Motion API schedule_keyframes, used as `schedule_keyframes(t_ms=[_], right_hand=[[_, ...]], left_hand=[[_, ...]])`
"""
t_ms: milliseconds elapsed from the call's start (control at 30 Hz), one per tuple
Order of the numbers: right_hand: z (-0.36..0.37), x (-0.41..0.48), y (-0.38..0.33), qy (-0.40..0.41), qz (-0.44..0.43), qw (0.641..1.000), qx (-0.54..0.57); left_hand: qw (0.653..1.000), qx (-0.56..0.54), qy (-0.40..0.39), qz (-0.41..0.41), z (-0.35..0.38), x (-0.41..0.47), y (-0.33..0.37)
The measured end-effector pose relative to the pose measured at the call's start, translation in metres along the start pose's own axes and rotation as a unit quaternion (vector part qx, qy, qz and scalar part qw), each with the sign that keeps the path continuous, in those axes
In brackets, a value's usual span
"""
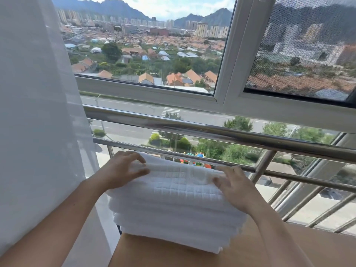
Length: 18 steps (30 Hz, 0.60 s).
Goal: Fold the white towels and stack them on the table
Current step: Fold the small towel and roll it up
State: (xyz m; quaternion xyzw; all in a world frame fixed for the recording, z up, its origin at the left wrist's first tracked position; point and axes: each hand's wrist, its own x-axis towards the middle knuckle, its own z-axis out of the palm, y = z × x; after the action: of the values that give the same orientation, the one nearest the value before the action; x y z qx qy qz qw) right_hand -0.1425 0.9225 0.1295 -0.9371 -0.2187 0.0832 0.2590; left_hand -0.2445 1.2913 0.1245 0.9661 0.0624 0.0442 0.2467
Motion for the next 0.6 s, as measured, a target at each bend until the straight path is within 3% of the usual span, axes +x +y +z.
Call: schedule_keyframes(t_ms=[100,267,367,467,600], right_hand=[[0.004,0.011,0.000,0.009,0.018,0.992,-0.124],[0.005,0.015,-0.009,0.058,0.036,0.977,-0.200],[-0.001,0.016,-0.008,0.091,0.051,0.973,-0.205],[-0.007,0.024,-0.009,0.162,0.052,0.968,-0.186],[0.009,0.029,-0.015,0.089,0.099,0.965,-0.225]], left_hand=[[0.998,0.009,-0.020,-0.054,0.000,0.004,0.005],[0.995,0.012,0.053,-0.083,0.001,0.006,0.021],[0.994,-0.040,0.081,-0.055,-0.005,0.007,0.024],[0.981,0.043,0.189,0.027,-0.015,0.017,0.028],[0.987,0.100,0.123,0.001,0.000,0.026,0.037]])
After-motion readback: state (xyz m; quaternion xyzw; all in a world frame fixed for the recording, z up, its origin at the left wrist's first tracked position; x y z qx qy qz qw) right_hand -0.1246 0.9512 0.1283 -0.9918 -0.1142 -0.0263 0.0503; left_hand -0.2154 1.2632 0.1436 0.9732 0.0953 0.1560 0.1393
